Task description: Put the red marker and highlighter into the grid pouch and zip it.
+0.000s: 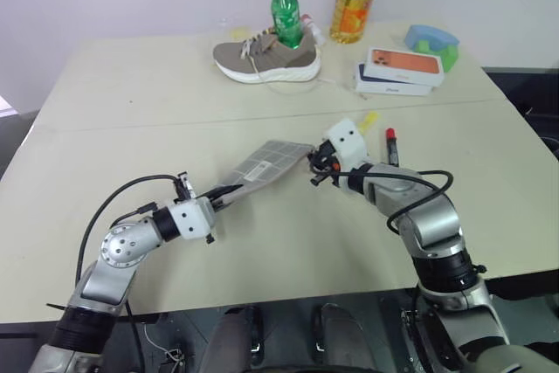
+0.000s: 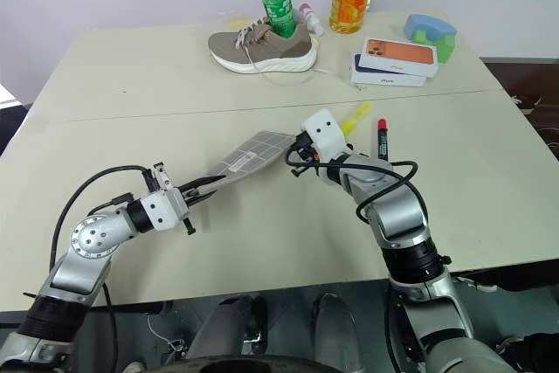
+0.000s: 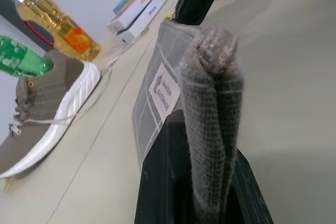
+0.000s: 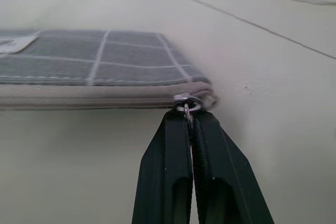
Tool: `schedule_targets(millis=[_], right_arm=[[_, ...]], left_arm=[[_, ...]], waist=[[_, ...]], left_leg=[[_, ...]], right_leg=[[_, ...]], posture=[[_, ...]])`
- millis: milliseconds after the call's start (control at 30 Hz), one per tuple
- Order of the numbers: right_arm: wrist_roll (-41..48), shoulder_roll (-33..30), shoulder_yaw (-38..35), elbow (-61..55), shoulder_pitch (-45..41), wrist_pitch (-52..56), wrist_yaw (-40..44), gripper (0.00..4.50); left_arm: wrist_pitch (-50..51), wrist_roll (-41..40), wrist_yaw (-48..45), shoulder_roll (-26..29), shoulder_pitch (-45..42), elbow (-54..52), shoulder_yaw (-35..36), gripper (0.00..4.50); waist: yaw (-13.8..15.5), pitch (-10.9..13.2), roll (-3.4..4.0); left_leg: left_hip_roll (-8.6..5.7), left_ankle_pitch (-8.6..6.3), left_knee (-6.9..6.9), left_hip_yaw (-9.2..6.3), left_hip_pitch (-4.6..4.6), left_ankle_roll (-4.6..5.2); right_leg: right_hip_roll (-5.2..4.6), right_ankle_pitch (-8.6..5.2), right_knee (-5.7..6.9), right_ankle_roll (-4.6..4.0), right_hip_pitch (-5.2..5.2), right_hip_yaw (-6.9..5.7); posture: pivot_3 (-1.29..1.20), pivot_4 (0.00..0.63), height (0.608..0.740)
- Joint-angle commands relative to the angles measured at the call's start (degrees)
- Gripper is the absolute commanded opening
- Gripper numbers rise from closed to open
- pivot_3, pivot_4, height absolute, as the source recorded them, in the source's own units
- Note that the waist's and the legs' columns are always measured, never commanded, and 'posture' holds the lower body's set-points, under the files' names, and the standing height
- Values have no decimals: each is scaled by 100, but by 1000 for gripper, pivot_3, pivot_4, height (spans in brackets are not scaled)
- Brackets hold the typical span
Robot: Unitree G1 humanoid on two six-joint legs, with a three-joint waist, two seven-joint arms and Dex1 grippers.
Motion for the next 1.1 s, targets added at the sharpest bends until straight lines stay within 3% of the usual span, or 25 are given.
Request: schedule_targets(millis=[33,400,600,867,967,1100], right_arm=[[-258,-367,414,-510,-175,-188,235,52],[-439,-1101,1125,-1566,-446,-109,980,52],[-581,-1340,1465,-1983,-557,-75,1257,52],[-547,-1204,1448,-2138,-497,9,1308,52],[-279,-1156,1064,-2156,-457,86,1418,876],[48,-1109,143,-2119,-282,285,1328,2809]], left_arm=[[159,284,188,-218,-193,7,-260,0],[773,1045,941,-1512,-1305,807,-985,0],[713,1188,1269,-1838,-1783,1398,-1022,0],[678,1182,1421,-1919,-1905,1610,-980,0],[691,1205,1523,-1886,-1957,1652,-908,0],[677,1166,1630,-1780,-1964,1653,-812,0]], waist=[[8,0,0],[12,9,-26],[32,11,-33],[20,12,-33],[21,12,-34],[46,12,-35]], left_leg=[[-1,0,1,0,0,0],[-6,1,14,-9,2,2],[-8,1,18,-12,2,2],[-7,1,19,-13,2,1],[-8,2,20,-13,2,1],[-8,1,23,-16,3,2]], right_leg=[[0,0,0,0,1,0],[2,4,0,10,16,-4],[0,4,0,10,19,-4],[0,5,-1,10,19,-5],[0,5,-1,10,19,-5],[0,5,-1,11,25,-7]], posture=[[0,150,740],[0,150,740],[0,150,740],[0,150,740],[0,150,740],[0,150,740]])
